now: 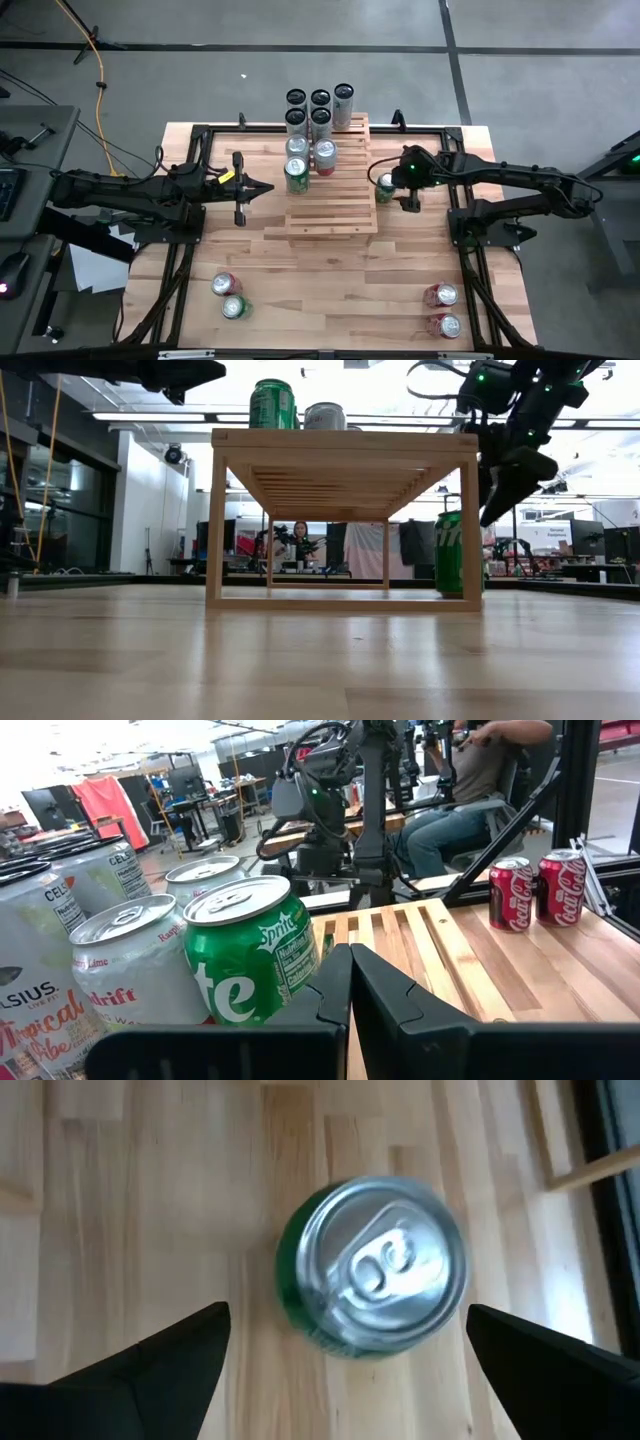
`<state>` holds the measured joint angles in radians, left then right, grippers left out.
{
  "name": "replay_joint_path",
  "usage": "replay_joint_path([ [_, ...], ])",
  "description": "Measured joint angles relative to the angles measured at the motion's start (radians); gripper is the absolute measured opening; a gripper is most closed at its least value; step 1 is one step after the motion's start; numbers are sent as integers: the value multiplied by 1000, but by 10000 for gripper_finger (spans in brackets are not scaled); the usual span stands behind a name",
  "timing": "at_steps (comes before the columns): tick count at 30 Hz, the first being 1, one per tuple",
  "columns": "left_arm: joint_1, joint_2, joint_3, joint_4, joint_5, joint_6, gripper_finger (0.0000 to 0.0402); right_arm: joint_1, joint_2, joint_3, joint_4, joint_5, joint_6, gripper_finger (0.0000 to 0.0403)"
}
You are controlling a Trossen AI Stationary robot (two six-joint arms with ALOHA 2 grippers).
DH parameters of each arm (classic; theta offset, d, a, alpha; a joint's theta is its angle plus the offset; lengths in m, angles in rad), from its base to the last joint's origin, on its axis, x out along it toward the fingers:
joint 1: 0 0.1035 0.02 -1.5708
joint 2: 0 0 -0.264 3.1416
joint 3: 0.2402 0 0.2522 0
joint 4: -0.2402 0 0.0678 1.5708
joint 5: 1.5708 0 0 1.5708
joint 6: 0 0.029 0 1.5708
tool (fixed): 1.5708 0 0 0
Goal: Place canned beverage on shelf
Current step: Put the top green soda can aligned with the other green soda can on the shelf
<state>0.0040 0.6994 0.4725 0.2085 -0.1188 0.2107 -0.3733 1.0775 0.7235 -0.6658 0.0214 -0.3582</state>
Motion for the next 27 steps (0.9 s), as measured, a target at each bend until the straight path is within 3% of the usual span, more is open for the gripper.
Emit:
replay_joint_path([
  [15,0,0,0,0,0,0,0,-86,60,0,79,-63,-70,392],
  [20,0,0,0,-1,0,0,0,-93,70,0,85,-156,-97,392],
  [27,0,0,0,-3,0,0,0,-91,70,0,96,-180,0,392],
])
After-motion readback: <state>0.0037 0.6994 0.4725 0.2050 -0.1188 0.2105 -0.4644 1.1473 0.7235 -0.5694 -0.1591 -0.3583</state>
